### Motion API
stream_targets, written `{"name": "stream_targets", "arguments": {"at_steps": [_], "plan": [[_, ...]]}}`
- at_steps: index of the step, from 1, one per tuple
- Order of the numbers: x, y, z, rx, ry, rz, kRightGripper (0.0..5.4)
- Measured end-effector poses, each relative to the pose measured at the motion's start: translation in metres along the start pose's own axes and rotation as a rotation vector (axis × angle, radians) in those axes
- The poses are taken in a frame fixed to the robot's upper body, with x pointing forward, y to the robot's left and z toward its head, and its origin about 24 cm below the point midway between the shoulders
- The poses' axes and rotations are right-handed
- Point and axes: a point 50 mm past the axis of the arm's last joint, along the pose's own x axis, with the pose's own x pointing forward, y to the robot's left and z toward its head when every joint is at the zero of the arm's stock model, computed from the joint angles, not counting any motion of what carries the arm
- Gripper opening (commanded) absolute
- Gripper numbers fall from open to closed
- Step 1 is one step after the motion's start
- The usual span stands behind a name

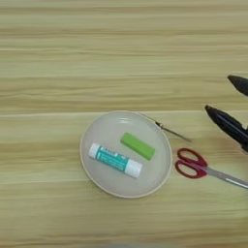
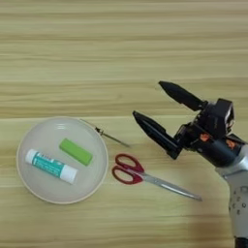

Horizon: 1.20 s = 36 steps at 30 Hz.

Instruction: Move the objects on the table

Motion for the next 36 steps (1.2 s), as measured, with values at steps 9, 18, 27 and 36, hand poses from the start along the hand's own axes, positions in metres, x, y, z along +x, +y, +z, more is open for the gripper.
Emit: {"name": "stream_targets", "arguments": {"at_steps": [9,18,27,36], "plan": [[-0.030,-0.009,-0.019,0.019,0.160,-0.007,5.37],[-0.051,-0.008,-0.048,0.033,0.337,0.040,5.37],[-0.062,-0.006,-0.061,0.064,0.434,0.089,5.37],[-0.062,-0.001,-0.067,-0.004,0.566,0.202,5.37]]}}
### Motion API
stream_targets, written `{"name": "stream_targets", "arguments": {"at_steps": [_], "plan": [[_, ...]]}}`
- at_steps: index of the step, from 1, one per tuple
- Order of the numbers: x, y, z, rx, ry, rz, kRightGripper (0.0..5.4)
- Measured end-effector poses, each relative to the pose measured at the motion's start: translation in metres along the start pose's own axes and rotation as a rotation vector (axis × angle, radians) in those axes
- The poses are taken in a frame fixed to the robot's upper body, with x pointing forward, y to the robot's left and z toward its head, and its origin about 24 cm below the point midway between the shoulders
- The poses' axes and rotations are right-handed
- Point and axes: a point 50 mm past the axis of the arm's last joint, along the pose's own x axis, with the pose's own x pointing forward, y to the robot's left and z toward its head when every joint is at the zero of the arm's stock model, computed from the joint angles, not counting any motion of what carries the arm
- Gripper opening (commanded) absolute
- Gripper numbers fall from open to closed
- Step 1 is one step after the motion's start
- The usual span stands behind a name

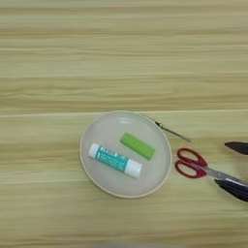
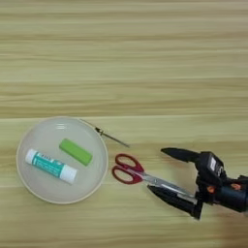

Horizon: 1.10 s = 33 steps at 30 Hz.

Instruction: Move the objects on the table

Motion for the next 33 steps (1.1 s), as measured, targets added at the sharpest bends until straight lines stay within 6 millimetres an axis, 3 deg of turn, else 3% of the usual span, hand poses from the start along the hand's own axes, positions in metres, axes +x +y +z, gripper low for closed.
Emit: {"name": "stream_targets", "arguments": {"at_steps": [28,33], "plan": [[0.022,-0.003,-0.006,-0.052,0.130,0.016,5.37],[0.023,-0.005,-0.010,-0.013,0.133,0.031,4.81]]}}
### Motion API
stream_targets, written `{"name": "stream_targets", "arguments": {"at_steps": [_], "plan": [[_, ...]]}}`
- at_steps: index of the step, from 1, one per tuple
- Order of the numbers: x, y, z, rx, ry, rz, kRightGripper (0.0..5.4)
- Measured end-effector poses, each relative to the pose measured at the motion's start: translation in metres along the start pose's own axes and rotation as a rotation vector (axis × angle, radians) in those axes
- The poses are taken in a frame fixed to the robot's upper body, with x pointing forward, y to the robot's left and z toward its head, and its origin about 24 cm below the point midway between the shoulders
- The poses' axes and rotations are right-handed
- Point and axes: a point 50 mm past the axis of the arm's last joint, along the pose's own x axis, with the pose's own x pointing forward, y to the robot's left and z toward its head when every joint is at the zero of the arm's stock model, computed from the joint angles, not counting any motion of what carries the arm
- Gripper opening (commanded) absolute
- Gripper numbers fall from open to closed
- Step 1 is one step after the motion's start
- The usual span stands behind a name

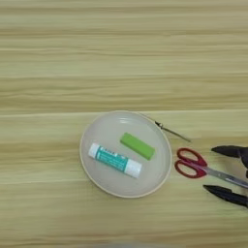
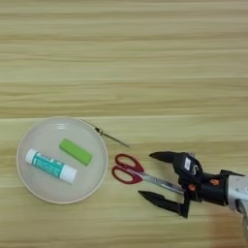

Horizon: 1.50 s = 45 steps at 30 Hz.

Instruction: Move the objects on the table

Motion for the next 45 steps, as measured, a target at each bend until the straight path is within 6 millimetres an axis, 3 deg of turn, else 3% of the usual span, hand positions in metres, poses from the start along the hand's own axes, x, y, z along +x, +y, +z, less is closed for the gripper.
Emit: {"name": "stream_targets", "arguments": {"at_steps": [45], "plan": [[0.0037,0.0018,-0.0047,-0.033,0.007,0.076,0.78]]}}
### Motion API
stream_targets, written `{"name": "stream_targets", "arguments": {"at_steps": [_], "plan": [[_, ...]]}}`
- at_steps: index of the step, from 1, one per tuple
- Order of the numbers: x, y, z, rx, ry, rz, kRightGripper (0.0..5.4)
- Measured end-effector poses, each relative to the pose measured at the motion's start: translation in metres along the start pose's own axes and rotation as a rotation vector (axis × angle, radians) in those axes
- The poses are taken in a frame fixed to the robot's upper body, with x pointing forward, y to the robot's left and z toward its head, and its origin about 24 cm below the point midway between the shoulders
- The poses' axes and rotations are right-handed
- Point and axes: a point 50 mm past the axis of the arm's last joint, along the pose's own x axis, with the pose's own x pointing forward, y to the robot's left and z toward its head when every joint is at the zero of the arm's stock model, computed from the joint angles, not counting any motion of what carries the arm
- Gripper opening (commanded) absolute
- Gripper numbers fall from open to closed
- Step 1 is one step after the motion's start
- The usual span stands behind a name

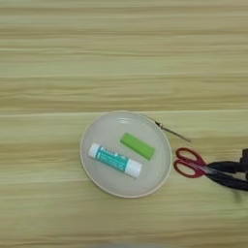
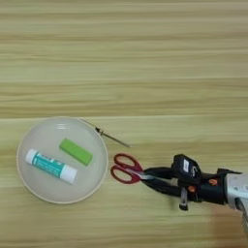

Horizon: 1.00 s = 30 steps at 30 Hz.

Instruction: Move the objects on the table

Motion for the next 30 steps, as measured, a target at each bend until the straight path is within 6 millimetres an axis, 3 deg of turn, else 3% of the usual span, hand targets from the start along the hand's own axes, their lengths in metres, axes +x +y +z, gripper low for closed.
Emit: {"name": "stream_targets", "arguments": {"at_steps": [30], "plan": [[-0.0040,-0.0094,0.0016,0.057,-0.017,-0.079,0.73]]}}
